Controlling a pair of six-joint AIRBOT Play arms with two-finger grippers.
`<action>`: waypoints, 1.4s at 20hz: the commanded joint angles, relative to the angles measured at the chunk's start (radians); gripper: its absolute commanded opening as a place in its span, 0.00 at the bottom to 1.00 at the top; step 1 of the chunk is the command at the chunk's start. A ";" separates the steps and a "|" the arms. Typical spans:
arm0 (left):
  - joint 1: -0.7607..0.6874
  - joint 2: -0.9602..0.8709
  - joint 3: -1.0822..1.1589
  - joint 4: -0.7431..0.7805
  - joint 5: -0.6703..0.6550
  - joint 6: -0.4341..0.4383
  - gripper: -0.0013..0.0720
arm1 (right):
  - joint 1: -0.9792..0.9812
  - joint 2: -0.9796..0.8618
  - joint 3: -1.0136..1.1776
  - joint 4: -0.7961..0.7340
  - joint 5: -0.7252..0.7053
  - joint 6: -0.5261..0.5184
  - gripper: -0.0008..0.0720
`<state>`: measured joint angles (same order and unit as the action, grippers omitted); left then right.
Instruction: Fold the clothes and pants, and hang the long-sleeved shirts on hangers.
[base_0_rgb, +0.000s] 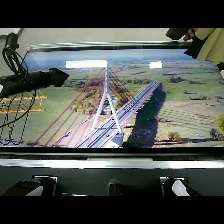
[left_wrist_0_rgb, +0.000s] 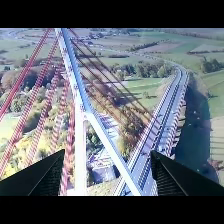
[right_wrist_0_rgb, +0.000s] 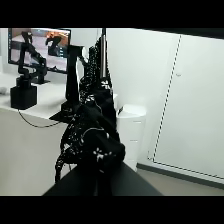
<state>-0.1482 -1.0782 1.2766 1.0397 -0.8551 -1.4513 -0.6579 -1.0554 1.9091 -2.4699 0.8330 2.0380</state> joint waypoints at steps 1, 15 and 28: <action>0.001 -0.002 0.000 0.000 -0.020 0.000 0.85 | -0.001 -0.005 0.001 -0.080 -0.005 0.013 0.03; 0.001 -0.002 0.000 0.000 -0.019 0.000 0.85 | -0.127 -0.017 0.000 0.211 0.143 0.041 0.14; 0.020 0.026 0.002 0.000 -0.019 0.000 0.85 | -0.127 0.196 0.000 0.944 0.002 -0.092 0.46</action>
<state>-0.1364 -1.0637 1.2774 1.0401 -0.8745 -1.4521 -0.7845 -0.8894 1.9095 -1.9659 0.9298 2.0830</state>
